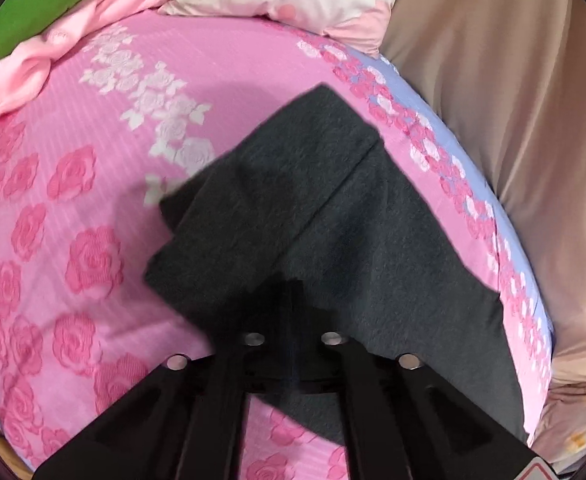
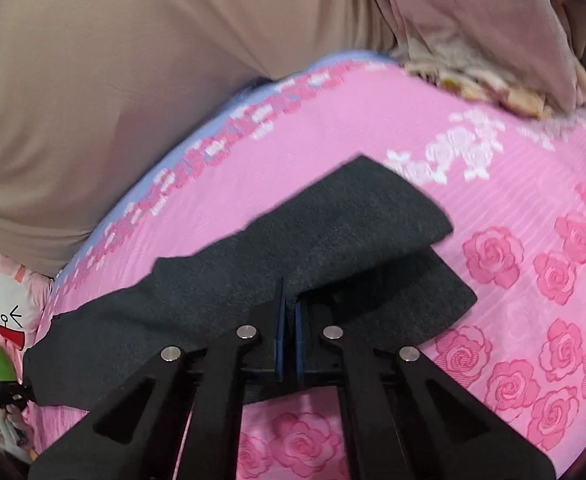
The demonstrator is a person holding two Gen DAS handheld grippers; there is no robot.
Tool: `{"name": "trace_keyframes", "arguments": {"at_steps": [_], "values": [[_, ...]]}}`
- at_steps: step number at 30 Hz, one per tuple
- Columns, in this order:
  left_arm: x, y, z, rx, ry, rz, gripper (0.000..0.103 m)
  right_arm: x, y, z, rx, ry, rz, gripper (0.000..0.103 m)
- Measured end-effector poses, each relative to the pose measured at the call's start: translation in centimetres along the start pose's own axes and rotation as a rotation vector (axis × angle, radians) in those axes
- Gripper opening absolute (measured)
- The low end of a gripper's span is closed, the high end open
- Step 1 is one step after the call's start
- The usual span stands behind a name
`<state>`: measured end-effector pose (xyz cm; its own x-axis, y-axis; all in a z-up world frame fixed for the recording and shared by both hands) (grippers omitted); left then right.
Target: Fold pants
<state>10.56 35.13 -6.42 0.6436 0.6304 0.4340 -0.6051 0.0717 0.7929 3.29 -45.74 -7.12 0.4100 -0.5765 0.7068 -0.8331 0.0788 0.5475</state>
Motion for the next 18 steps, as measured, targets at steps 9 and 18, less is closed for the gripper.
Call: {"name": "trace_keyframes", "arguments": {"at_steps": [9, 18], "values": [[4.3, 3.7, -1.5, -0.055, 0.007, 0.047, 0.007, -2.1, 0.7, 0.3, -0.012, -0.051, -0.007, 0.006], [2.2, 1.5, -3.7, -0.102, 0.063, 0.004, 0.049, -3.1, 0.7, -1.7, -0.049, 0.063, -0.006, 0.017]]}}
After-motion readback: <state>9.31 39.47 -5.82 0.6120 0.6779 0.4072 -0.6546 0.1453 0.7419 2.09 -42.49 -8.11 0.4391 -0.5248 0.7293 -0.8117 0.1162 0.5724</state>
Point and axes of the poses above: each gripper's, at about its wrist camera, not at the fingertips, and y roughly against the way its jaws point, z to its right, x to its top, the point moved 5 cm from there along -y, roughly the way its jaws point, and after that the axes turned 4 degrees about z, right-handed, at the moved point
